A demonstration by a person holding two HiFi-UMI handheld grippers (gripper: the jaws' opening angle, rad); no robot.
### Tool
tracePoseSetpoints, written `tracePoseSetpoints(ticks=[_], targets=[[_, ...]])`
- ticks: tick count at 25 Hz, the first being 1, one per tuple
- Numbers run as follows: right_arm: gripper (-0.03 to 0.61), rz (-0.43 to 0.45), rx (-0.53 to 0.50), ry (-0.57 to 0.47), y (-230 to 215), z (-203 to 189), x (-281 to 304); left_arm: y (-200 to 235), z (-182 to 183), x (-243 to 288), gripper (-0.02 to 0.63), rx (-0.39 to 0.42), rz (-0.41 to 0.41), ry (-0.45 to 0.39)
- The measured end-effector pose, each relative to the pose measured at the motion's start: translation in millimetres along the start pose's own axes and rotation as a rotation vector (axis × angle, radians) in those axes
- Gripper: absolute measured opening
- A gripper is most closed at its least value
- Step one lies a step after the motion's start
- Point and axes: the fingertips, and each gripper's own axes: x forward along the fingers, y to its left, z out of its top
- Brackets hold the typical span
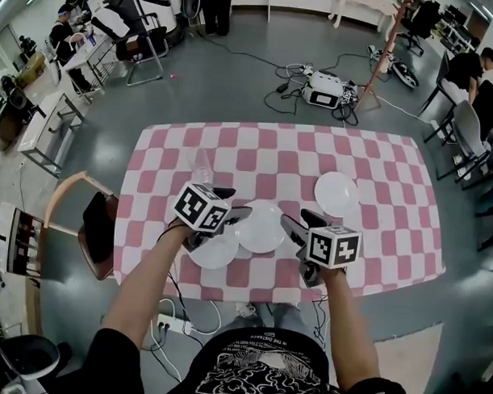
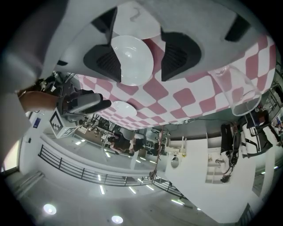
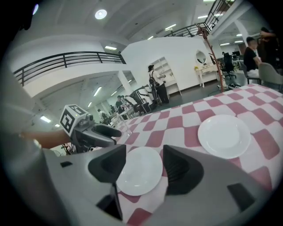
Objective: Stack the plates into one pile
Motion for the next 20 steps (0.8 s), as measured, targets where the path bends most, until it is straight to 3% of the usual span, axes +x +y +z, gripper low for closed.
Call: tracePoseSetpoints(ticks=[11, 20], targets=[[0.267, -0.013, 0.095, 0.089, -8, -50, 17, 7, -35, 28, 0.293, -0.005, -0.163, 0.159], [0.267, -0.024, 0.203, 0.169, -14, -79, 27, 15, -55, 41, 0.252, -0.090, -0.229, 0.254]])
